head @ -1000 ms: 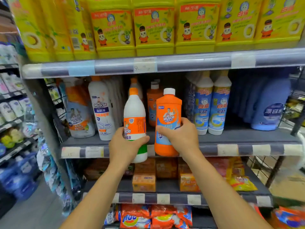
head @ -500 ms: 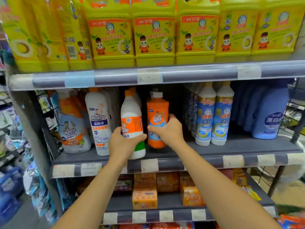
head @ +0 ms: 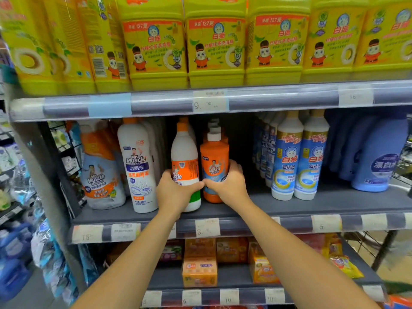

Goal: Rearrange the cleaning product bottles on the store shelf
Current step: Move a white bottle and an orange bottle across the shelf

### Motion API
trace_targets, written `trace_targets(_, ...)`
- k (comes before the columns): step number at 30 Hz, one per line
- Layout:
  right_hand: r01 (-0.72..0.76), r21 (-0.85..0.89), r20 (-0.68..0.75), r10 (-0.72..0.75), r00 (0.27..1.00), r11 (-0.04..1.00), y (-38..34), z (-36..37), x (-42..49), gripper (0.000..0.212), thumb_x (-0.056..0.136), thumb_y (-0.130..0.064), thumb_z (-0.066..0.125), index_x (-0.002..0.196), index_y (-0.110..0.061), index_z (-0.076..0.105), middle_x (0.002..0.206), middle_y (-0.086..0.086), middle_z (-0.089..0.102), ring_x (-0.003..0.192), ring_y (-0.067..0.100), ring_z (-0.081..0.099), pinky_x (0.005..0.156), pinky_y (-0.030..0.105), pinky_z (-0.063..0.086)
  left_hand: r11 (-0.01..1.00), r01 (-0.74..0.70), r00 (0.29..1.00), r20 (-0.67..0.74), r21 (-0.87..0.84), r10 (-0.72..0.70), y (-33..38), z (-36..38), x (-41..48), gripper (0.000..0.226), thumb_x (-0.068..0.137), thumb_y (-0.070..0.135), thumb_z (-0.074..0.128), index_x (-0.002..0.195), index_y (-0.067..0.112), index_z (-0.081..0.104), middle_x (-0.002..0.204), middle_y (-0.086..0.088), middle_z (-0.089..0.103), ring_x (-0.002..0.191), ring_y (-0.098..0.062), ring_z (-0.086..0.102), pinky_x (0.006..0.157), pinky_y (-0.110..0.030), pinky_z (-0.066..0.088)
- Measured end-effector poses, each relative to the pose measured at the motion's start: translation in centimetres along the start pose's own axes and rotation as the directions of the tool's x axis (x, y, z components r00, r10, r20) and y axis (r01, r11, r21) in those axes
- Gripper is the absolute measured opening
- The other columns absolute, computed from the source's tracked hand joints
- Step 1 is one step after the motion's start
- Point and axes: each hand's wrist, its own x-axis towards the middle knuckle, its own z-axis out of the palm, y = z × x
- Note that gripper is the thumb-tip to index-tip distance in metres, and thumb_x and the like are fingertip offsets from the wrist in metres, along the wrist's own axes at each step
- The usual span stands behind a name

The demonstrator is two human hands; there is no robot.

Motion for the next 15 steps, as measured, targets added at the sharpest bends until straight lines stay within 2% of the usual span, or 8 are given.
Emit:
trace_targets(6, -0.011, 0.017, 0.005, 0.011, 1.000, 1.000, 0.3, -0.2, -0.1, 0.074, 0.062, -0.023, 0.089, 0.125, -0.008, 0.053, 0.118, 0.014, 0.052, 0.107, 0.025, 0.058, 0.090, 0.036, 0.053, 0.999, -0.034, 0.999, 0.007, -0.004, 0.034, -0.2, 0.9, 0.7, 0.078, 0.047, 0.035, 0.095, 0.110, 0.018, 0.054, 0.105, -0.004, 0.068, 0.089, -0.019, 0.065, 0.076, -0.033, 0.053)
trace_targets(10, -0.022, 0.016, 0.007, 0.022, 1.000, 1.000, 0.6, -0.5, 0.0, 0.074, 0.063, -0.025, 0.089, 0.126, -0.010, 0.052, 0.120, 0.012, 0.054, 0.109, 0.024, 0.058, 0.092, 0.035, 0.051, 0.998, -0.044, 0.999, -0.006, 0.045, 0.045, -0.5, 0.9, 1.1, 0.076, 0.047, 0.031, 0.096, 0.106, 0.020, 0.049, 0.108, -0.010, 0.069, 0.086, -0.020, 0.062, 0.075, -0.032, 0.051)
trace_targets(15, -0.051, 0.007, 0.041, 0.051, 0.998, 0.999, 0.9, -1.0, -0.3, 0.074, 0.062, -0.026, 0.089, 0.124, -0.013, 0.053, 0.120, 0.009, 0.059, 0.107, 0.022, 0.060, 0.089, 0.034, 0.051, 0.994, -0.062, 0.997, 0.044, 0.094, 0.058, -0.7, 0.7, 1.3, 0.088, 0.047, 0.028, 0.096, 0.120, 0.012, 0.048, 0.108, -0.007, 0.067, 0.092, -0.023, 0.063, 0.077, -0.029, 0.049)
